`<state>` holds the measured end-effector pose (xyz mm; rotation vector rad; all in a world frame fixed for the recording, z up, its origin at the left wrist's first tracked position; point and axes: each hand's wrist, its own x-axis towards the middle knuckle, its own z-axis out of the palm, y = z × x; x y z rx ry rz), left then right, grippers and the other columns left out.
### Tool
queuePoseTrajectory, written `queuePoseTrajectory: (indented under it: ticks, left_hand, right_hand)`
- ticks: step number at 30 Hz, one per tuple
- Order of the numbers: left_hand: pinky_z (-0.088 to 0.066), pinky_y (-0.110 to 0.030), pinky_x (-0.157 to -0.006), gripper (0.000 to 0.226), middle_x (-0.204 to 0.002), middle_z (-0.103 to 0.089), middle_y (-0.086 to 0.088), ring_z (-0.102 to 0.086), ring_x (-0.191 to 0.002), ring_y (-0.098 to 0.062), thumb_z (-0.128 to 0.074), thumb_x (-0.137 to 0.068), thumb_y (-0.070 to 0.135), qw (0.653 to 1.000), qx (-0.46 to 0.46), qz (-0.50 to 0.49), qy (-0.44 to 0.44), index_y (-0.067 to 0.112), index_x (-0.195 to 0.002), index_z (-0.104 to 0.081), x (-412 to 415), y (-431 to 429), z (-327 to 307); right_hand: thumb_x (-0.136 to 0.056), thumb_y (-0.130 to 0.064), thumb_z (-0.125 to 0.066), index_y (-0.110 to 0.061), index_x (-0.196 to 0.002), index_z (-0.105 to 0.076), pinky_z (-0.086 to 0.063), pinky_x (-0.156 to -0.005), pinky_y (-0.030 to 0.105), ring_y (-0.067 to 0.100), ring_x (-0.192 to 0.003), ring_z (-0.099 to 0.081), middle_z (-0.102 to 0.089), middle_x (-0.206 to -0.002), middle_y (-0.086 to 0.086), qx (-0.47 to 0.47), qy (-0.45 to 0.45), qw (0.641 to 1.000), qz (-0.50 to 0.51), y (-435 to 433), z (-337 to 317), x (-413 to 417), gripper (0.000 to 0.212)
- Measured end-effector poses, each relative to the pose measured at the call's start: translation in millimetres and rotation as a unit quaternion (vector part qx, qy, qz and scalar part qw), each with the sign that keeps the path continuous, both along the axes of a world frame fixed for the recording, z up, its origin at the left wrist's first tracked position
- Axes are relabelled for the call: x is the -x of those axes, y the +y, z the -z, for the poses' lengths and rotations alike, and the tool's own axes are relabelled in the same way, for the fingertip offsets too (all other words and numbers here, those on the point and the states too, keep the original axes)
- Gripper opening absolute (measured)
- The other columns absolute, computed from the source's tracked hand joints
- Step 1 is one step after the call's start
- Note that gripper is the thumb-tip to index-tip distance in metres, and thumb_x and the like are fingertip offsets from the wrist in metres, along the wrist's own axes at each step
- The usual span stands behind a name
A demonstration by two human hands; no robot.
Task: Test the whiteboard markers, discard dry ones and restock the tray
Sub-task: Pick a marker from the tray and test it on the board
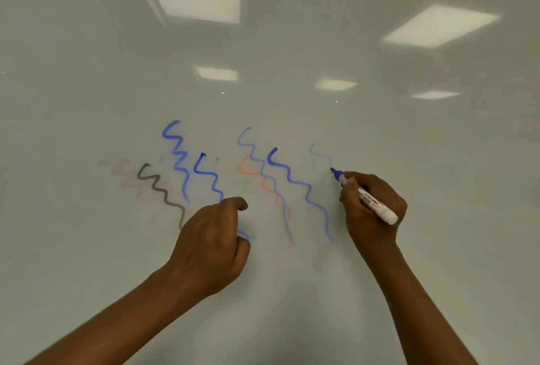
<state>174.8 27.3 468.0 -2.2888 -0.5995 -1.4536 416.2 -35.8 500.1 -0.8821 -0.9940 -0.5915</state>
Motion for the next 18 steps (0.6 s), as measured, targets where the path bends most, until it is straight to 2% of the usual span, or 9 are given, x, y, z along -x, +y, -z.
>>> queuePoseTrajectory:
  ticks: [3, 6, 9, 12, 14, 15, 17, 18]
  left_hand:
    - [-0.038, -0.016, -0.059, 0.036, -0.072, -0.054, 0.002, -0.051, -0.059, -0.013, -0.036, -0.075, 0.020, 1.000, 0.009, 0.016, -0.002, 0.012, -0.109, -0.043, -9, 0, 8]
    - [-0.036, -0.016, -0.073, 0.039, -0.078, -0.054, 0.002, -0.048, -0.068, -0.008, -0.049, -0.071, 0.007, 0.998, 0.030, 0.047, -0.005, 0.015, -0.109, -0.042, -20, 0, 14]
    - [-0.035, -0.015, -0.079, 0.046, -0.087, -0.051, 0.005, -0.042, -0.079, -0.007, -0.050, -0.069, 0.001, 0.995, 0.054, 0.085, 0.000, 0.018, -0.111, -0.041, -32, 0, 23]
    - [-0.038, -0.015, -0.079, 0.035, -0.096, -0.045, 0.023, -0.044, -0.087, 0.003, -0.039, -0.088, 0.007, 0.985, 0.124, 0.119, -0.010, 0.029, -0.116, -0.045, -40, -2, 34]
    - [-0.039, -0.015, -0.084, 0.032, -0.101, -0.044, 0.031, -0.046, -0.093, 0.007, -0.037, -0.095, 0.016, 0.976, 0.161, 0.148, 0.000, 0.039, -0.115, -0.045, -43, -4, 43]
    - [-0.039, -0.014, -0.086, 0.029, -0.101, -0.044, 0.032, -0.047, -0.096, 0.007, -0.034, -0.094, 0.024, 0.975, 0.156, 0.160, 0.011, 0.044, -0.114, -0.042, -43, -5, 47]
    - [-0.041, -0.017, -0.088, 0.028, -0.096, -0.045, 0.026, -0.049, -0.096, 0.002, -0.028, -0.087, 0.038, 0.969, 0.179, 0.168, 0.027, 0.045, -0.113, -0.040, -42, -10, 56]
    - [-0.042, -0.016, -0.088, 0.028, -0.094, -0.047, 0.022, -0.049, -0.096, 0.002, -0.031, -0.086, 0.039, 0.966, 0.193, 0.168, 0.036, 0.043, -0.112, -0.040, -42, -11, 61]
  right_hand:
    - [-0.081, -0.028, -0.053, -0.007, -0.077, -0.071, -0.051, -0.062, 0.030, 0.017, -0.065, -0.066, -0.070, -0.072, 0.005, 0.009, 0.038, 0.999, -0.006, -9, 15, -15, 0.028]
    - [-0.080, -0.031, -0.052, -0.007, -0.076, -0.071, -0.047, -0.059, 0.018, 0.012, -0.063, -0.064, -0.069, -0.070, 0.004, 0.023, 0.056, 0.998, 0.012, -20, 41, -28, 0.031]
    - [-0.081, -0.034, -0.050, -0.007, -0.076, -0.071, -0.044, -0.058, 0.013, 0.011, -0.062, -0.063, -0.068, -0.068, 0.004, 0.039, 0.072, 0.996, 0.029, -31, 74, -38, 0.034]
    - [-0.080, -0.035, -0.052, -0.011, -0.076, -0.071, -0.043, -0.056, 0.010, 0.009, -0.062, -0.063, -0.066, -0.065, 0.000, 0.087, 0.092, 0.992, 0.024, -41, 104, -40, 0.031]
    - [-0.081, -0.027, -0.058, -0.016, -0.072, -0.070, -0.043, -0.053, 0.014, 0.009, -0.060, -0.062, -0.065, -0.061, -0.006, 0.146, 0.116, 0.982, 0.031, -47, 124, -41, 0.019]
    - [-0.082, -0.019, -0.062, -0.019, -0.069, -0.070, -0.045, -0.052, 0.018, 0.010, -0.058, -0.062, -0.065, -0.059, -0.006, 0.175, 0.132, 0.975, 0.025, -49, 133, -40, 0.015]
    - [-0.083, -0.004, -0.066, -0.022, -0.065, -0.069, -0.046, -0.050, 0.023, 0.011, -0.054, -0.062, -0.066, -0.060, -0.007, 0.248, 0.142, 0.958, -0.005, -56, 147, -34, 0.026]
    - [-0.083, -0.001, -0.066, -0.020, -0.064, -0.070, -0.045, -0.049, 0.022, 0.011, -0.050, -0.061, -0.066, -0.058, -0.004, 0.281, 0.155, 0.946, -0.037, -60, 152, -28, 0.027]
